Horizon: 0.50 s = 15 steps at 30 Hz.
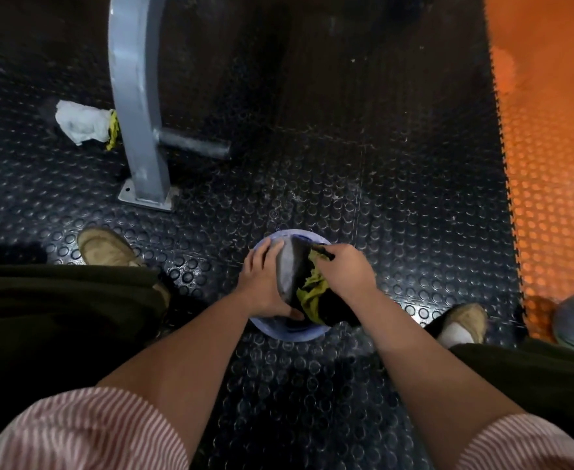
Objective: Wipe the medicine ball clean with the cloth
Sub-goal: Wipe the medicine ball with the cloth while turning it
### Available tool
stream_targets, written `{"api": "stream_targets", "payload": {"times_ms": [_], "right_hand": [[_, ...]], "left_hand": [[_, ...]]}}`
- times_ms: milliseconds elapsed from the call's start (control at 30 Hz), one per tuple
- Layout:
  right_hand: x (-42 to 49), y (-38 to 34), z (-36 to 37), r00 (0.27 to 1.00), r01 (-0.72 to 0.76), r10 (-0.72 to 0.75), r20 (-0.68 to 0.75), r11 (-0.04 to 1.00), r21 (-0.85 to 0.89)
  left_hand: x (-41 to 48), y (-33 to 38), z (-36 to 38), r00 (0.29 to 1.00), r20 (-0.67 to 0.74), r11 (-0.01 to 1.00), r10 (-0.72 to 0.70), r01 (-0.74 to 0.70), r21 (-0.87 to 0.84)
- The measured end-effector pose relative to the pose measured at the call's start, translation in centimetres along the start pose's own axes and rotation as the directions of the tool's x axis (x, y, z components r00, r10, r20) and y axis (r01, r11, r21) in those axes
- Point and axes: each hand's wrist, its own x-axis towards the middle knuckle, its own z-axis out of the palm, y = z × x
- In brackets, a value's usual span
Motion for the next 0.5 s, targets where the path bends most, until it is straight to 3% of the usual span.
{"api": "stream_targets", "payload": {"times_ms": [167,300,500], "right_hand": [[-2.4,1.2,1.6,0.994,0.029,-0.029,-0.101,1.000,0.002],[-4.7,3.5,2.5,0.999,0.024,-0.024,-0.045,1.000,0.008],[0.5,1.4,0.9,0.994,0.014,-0.014,-0.113,1.000,0.000]], "left_hand": [[0.9,0.0,0.0,1.000,-0.006,0.998,-0.013,0.012,-0.070],[1.4,0.0,0.1,1.000,0.014,0.997,-0.023,0.024,-0.071],[1.3,0.5,0.3,0.999,0.051,1.000,-0.011,0.012,-0.007]]}}
